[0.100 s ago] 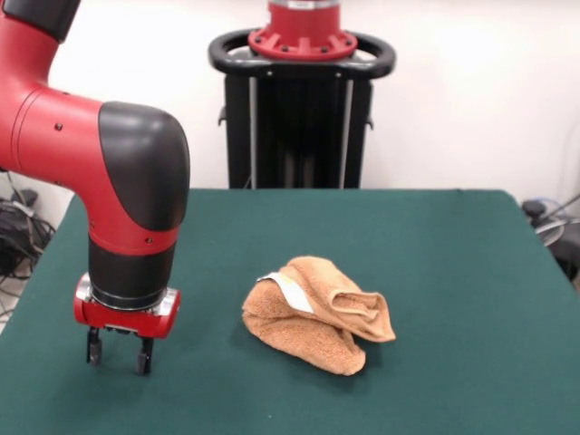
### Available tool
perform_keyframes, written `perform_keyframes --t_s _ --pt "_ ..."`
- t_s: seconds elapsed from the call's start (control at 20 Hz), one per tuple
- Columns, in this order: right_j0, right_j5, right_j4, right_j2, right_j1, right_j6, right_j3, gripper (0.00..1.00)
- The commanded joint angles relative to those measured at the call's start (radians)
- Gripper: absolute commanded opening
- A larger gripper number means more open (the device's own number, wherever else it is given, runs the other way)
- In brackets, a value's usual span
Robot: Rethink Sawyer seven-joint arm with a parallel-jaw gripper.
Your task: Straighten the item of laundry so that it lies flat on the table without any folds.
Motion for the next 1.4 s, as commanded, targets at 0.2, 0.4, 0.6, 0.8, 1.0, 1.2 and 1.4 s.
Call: perform_keyframes --t_s 0.2,0.4,0.6,0.8,1.0,1.2,1.4 --pt "0.004 -0.065 -0.001 0.076 0.102 0.087 0.009 1.0" --pt "0.005 -0.062 0.0 0.075 0.102 0.09 0.009 1.0" --pt "0.004 -0.059 0.004 0.077 0.102 0.091 0.01 1.0" --pt "0.015 -0.029 0.024 0.076 0.112 0.11 -0.009 1.0" --pt "0.044 -0.016 0.033 0.06 0.118 0.141 -0.025 1.0" --pt "0.081 0.007 0.05 0.043 0.12 0.179 -0.047 1.0" --pt "0.093 0.035 0.07 0.052 0.074 0.188 -0.009 1.0"
